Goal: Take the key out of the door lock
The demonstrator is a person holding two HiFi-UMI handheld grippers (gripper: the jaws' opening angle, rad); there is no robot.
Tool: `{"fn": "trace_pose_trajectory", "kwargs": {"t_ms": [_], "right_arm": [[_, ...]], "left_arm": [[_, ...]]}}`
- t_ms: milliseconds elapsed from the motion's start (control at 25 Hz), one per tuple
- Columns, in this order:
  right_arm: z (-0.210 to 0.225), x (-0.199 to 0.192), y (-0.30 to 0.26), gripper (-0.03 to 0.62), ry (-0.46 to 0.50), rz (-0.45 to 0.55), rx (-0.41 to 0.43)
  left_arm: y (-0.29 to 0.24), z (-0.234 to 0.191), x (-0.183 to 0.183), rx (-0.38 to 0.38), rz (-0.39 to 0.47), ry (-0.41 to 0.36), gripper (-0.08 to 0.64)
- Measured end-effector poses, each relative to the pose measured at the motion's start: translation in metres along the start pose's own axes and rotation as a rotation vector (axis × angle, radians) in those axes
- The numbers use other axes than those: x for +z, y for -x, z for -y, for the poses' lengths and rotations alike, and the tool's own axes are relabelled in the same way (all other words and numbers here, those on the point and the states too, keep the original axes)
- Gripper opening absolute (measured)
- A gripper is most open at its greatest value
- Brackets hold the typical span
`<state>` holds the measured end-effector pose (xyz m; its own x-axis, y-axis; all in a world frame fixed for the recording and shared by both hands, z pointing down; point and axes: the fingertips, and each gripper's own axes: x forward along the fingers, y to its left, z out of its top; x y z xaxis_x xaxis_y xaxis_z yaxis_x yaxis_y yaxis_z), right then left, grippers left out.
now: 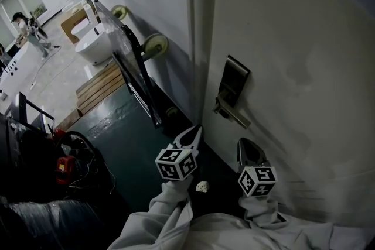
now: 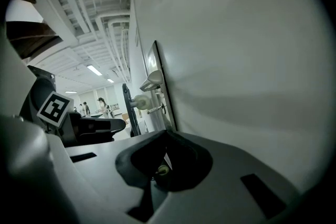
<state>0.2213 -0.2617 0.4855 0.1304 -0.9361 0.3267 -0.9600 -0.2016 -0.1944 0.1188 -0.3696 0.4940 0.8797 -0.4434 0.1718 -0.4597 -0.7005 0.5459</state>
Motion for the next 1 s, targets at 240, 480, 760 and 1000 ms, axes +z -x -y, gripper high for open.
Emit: {"fn": "trace_pose_trajectory", "kwargs": {"t_ms": [240, 480, 760, 1000], "right_arm": [[0.004, -0.001, -0.002, 0.052, 0.006, -0.008, -0.014], [0.005, 0.002, -0.009, 0.052, 0.026, -0.019, -0.015], [0.006, 0.005, -0.015, 0.052, 0.036, -0.033, -0.013], [0.013, 0.003, -0.017, 0.052, 0.03, -0.046, -0.013]], "left_arm": [[-0.019, -0.001, 0.004, -0.076, 0.013, 0.217, 0.023], [-0.039, 0.008, 0.01, -0.188, 0.038, 0.446, 0.144], [-0.066, 0.013, 0.011, -0.286, 0.044, 0.701, 0.147], [-0.084, 0.013, 0.013, -0.313, 0.033, 0.758, 0.146]]}}
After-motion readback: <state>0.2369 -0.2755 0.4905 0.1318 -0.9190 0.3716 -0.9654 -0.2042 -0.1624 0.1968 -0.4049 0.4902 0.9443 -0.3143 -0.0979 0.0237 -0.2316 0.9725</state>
